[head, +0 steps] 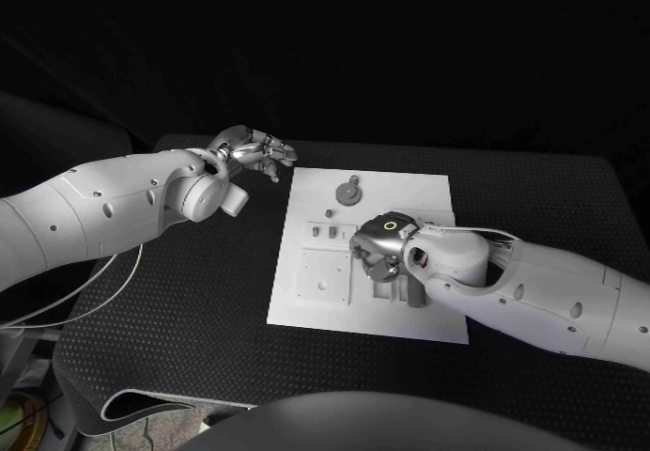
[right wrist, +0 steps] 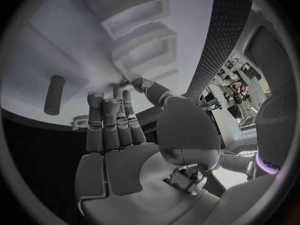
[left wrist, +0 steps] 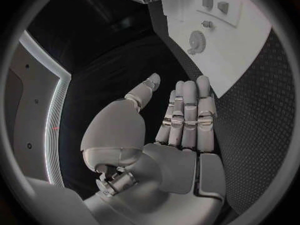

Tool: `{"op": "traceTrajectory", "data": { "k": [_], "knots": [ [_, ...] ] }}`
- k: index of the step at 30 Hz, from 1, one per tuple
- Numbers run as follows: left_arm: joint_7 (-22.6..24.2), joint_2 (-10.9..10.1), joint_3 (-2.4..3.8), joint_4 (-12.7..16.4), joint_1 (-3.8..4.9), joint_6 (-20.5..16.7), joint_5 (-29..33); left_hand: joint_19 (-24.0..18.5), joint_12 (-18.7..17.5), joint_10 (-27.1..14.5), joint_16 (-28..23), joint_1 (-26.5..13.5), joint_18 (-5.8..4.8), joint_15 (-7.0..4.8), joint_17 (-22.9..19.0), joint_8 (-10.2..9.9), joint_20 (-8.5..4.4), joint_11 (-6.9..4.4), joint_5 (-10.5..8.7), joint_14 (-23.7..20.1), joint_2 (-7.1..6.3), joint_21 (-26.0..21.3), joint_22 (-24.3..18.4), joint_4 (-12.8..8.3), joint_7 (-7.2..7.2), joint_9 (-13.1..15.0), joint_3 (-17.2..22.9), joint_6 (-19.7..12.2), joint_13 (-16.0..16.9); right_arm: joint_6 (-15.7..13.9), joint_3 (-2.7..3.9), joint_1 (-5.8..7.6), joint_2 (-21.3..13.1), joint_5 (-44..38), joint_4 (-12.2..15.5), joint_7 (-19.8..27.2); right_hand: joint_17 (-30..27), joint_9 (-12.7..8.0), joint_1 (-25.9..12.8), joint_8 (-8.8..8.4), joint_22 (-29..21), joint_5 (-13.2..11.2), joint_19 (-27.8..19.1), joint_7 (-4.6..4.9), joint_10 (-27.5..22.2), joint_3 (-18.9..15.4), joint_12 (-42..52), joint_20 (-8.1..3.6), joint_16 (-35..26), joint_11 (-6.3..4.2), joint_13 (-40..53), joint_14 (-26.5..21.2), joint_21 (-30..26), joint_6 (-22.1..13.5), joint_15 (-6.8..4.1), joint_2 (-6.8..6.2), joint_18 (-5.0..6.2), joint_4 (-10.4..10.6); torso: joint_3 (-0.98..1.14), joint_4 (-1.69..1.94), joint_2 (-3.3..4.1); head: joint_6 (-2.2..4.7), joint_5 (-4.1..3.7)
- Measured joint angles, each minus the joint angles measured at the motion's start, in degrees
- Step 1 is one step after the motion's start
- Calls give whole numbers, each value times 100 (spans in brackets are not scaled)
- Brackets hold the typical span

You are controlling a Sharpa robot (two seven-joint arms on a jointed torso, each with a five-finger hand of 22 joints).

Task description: Assemble the parts on the task board

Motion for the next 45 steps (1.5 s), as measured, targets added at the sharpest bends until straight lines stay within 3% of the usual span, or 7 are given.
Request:
{"op": "traceTrajectory", "data": {
  "k": [1,2,6,15,21,32,45],
  "knots": [
    [0,0,0,0,0,1,0,0,0,-13,0,0,1,0,0,0,0,-13,0,0,0,0,0,0,0,0,0,0,0,-13,-2,-1,3,1,-1,2,0,-1,52,0,0,0,0,0,-1,-2,-20,0,0,-1,-6,-1,0,0,1,1,-1,-2,0,0,0,0,-2],
    [-1,0,0,0,0,1,0,0,0,-17,0,0,0,0,0,0,0,-18,0,0,0,0,0,0,0,0,0,0,0,-22,-4,-2,5,2,-2,4,-5,-25,170,-19,-1,51,10,-1,1,31,35,6,0,0,54,6,1,-1,0,86,1,-33,0,-1,0,0,-3],
    [-3,0,0,0,0,6,0,0,0,-17,0,0,0,0,0,0,1,-18,0,0,0,0,0,0,-1,0,0,-1,0,-68,-9,-7,12,6,-18,5,-11,-25,219,-24,-2,32,10,-32,1,5,-20,7,0,0,-18,6,1,-33,0,50,1,-7,1,-1,0,0,-4],
    [-11,-5,0,3,0,13,0,6,0,-16,0,0,0,0,-1,0,9,-19,0,0,0,-1,-1,0,28,0,0,-2,5,-103,-8,-2,0,6,-55,-8,-32,-71,32,-81,-2,32,7,-40,-83,-58,-142,10,0,42,-118,24,0,-184,17,-183,3,56,0,1,0,0,-14],
    [-16,-7,0,4,0,15,0,-3,0,-15,0,0,0,0,-1,0,18,-20,0,0,0,-1,-1,0,28,0,0,-2,4,-101,-6,0,-7,6,-52,-10,-35,-87,-37,-81,-2,32,-14,-58,-113,-74,-144,30,0,70,-160,2,1,-206,42,-251,4,72,1,0,0,0,-13],
    [-19,-5,0,4,0,18,-1,-3,0,-13,0,0,0,0,4,0,19,-21,0,0,0,-1,-2,0,27,1,0,-2,4,-55,-10,0,32,18,-57,-3,-46,-87,-42,-49,-5,32,-14,-57,4,-74,-70,31,-1,39,-121,4,1,-143,42,-257,7,72,2,-1,0,0,-15],
    [-24,-6,0,5,0,20,-1,9,0,-5,1,0,0,0,3,0,8,-30,0,0,0,-1,2,0,25,1,0,-3,8,-43,-84,28,70,22,-61,13,-65,-86,-73,0,-5,32,-14,-81,180,-74,83,32,-1,-29,-35,-11,1,-79,26,-288,11,72,-2,5,0,0,-9]
  ]
}}
